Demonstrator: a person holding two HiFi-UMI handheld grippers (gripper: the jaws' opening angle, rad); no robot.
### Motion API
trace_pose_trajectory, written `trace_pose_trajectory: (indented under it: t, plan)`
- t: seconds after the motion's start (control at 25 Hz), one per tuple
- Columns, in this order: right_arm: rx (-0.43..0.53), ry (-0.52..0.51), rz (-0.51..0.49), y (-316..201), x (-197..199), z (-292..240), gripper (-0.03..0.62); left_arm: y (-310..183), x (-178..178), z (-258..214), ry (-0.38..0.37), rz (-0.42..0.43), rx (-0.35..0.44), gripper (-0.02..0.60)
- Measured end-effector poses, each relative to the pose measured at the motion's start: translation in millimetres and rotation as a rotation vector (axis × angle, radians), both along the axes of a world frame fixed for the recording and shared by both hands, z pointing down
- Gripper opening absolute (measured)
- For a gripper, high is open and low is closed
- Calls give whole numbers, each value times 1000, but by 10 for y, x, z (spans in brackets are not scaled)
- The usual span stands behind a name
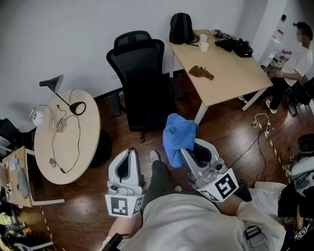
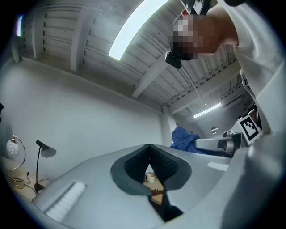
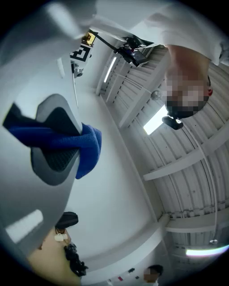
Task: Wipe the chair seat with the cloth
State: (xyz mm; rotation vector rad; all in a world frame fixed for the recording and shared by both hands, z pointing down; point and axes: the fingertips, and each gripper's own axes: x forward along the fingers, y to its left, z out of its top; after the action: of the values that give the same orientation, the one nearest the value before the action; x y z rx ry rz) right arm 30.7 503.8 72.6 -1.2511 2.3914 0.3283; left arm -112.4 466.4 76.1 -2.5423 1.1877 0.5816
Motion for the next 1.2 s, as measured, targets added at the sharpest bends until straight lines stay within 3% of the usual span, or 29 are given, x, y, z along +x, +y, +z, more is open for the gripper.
trace_pose_trajectory:
  t: [0.16,0.36,0.68,0.84,1.0,1.12,1.2]
  plan:
    - [-7,22,14,-680,6,254,71,-736,-44,263,17,4,0,64]
    - [-48,38,40,-1885,84,344,71,-1974,11,370,37,15,-7,64]
    - [-61,46,58,-3945,271,337,72,-3881,153,378,-15,23,14,73]
    - [-180,36,3,-4565,411,1093,72,-4260,136,1107,1,-65,-74,94]
    - [-248,55,2,-5416,424,2312,72,-4892,105,2163,-64,-112,-52,109]
    - [-375,58,-11,-6438,228,3407,72,-5512,-15,2730,-49,-138,-86,109]
    - [-517,76,-21,-7399,-42,4102,72,-6125,-125,2815,-35,-153,-131,109]
